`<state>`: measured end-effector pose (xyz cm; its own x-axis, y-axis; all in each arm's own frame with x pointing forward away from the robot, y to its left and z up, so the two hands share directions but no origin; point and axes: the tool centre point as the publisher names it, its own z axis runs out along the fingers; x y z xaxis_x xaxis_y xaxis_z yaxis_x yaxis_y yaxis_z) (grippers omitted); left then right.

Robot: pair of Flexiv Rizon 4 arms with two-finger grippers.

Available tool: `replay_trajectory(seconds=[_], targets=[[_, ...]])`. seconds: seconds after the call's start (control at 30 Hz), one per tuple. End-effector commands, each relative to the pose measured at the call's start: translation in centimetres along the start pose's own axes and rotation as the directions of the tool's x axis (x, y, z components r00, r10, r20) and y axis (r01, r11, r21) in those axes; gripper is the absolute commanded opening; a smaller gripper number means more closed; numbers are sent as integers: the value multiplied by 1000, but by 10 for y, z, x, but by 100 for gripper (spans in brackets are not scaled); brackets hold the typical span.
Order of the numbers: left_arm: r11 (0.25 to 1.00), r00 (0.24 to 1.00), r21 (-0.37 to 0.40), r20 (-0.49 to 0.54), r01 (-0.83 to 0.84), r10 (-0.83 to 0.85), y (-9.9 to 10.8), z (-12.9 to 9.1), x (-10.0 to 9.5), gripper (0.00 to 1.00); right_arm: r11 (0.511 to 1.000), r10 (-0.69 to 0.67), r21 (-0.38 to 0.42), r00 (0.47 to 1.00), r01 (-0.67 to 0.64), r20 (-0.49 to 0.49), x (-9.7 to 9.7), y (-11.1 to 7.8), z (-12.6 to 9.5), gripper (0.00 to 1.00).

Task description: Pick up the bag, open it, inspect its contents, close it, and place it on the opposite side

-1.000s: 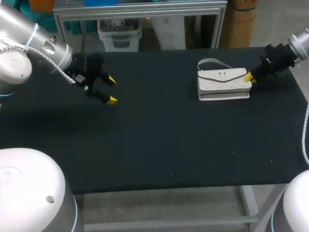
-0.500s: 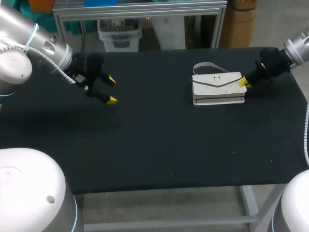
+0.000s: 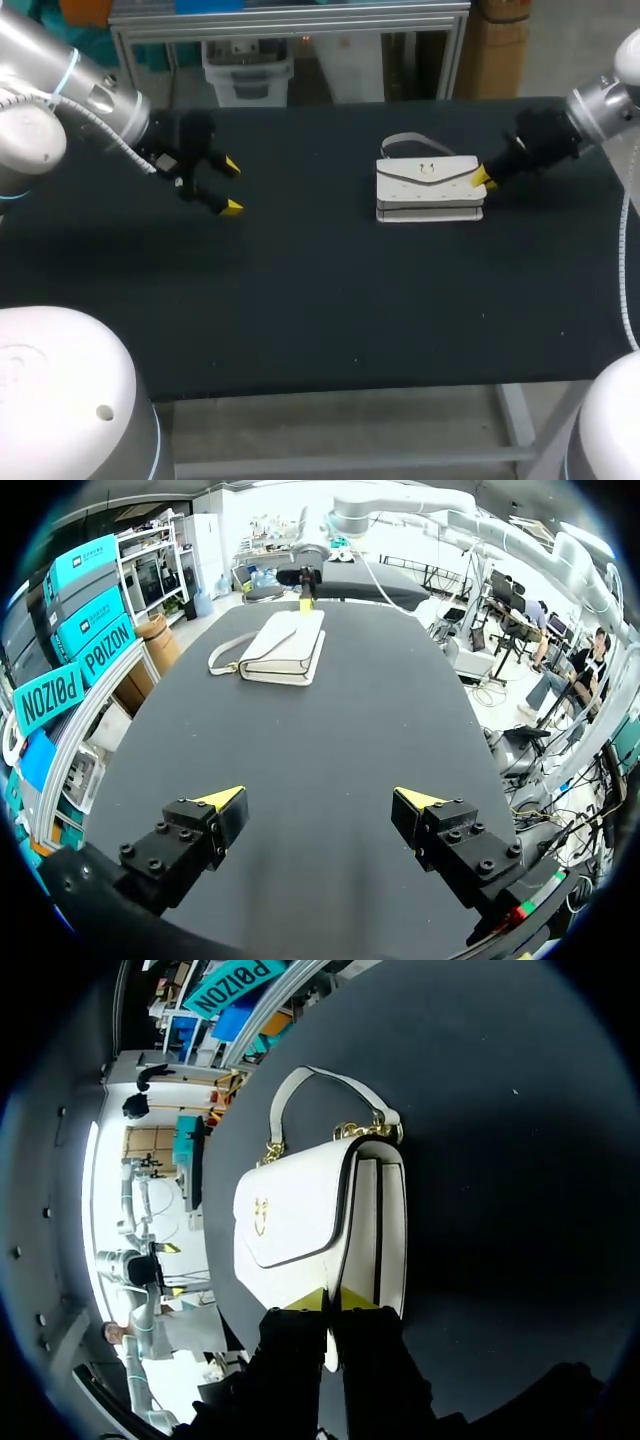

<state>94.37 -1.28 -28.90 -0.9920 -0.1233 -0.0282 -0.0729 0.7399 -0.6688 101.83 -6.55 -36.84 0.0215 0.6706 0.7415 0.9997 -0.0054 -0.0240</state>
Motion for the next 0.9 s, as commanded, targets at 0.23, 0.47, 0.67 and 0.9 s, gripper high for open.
replay_trajectory(seconds=[0.23,0.47,0.67,0.9], targets=[[1000,1000,2,1,0,0,0,1,0,100,1000,0,-18,1000,0,5,2,-4,2,0],[1000,1000,2,1,0,0,0,1,0,100,1000,0,-18,1000,0,5,2,-4,2,0],[1000,1000,2,1,0,0,0,1,0,100,1000,0,-18,1000,0,5,2,-4,2,0],[1000,1000,2,1,0,0,0,1,0,100,998,-42,-39,997,40,-63,10,-13,20,0]])
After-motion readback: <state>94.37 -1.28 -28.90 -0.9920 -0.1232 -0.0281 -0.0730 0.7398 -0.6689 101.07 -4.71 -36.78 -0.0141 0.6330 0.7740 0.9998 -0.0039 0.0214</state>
